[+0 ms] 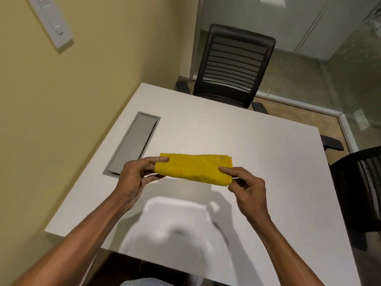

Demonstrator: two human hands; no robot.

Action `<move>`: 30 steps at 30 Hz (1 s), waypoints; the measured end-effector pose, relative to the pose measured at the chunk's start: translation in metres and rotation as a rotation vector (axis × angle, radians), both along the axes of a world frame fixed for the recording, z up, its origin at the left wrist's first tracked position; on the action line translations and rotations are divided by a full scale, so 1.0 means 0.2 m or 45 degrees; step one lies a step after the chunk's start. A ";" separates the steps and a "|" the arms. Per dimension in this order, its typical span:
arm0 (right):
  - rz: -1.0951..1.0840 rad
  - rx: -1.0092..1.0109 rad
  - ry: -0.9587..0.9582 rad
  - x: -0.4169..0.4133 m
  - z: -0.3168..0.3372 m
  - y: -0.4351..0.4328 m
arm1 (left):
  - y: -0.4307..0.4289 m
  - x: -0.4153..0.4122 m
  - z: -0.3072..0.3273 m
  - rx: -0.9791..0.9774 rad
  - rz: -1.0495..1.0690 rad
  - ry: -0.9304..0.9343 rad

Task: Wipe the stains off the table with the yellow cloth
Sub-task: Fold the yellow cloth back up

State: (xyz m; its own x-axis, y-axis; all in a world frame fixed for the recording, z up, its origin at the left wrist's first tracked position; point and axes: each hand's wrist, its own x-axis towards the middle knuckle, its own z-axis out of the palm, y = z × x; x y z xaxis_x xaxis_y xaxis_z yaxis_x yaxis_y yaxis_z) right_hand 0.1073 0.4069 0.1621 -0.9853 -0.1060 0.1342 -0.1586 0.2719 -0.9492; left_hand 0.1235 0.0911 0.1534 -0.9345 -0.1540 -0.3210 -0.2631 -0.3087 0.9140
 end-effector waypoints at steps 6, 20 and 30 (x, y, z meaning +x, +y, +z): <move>-0.255 -0.094 -0.246 -0.10 -0.05 -0.33 | -0.26 -0.14 -0.05 -0.350 -0.057 0.096; -0.106 0.096 -0.441 -0.33 -0.46 -0.68 | -0.60 -0.45 -0.42 -0.601 -0.268 0.020; -0.024 0.719 -0.455 -0.64 -0.89 -0.80 | -0.58 -0.74 -0.85 -0.969 -0.272 -0.055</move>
State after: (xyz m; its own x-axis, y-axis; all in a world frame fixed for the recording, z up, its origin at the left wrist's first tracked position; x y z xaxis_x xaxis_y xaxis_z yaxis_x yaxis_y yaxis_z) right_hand -0.0215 0.2464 -0.0167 -0.9613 -0.0465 -0.2716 0.1489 0.7419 -0.6537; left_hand -0.0248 -0.0256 -0.0161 -0.9578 -0.1644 -0.2359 -0.2860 0.4587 0.8413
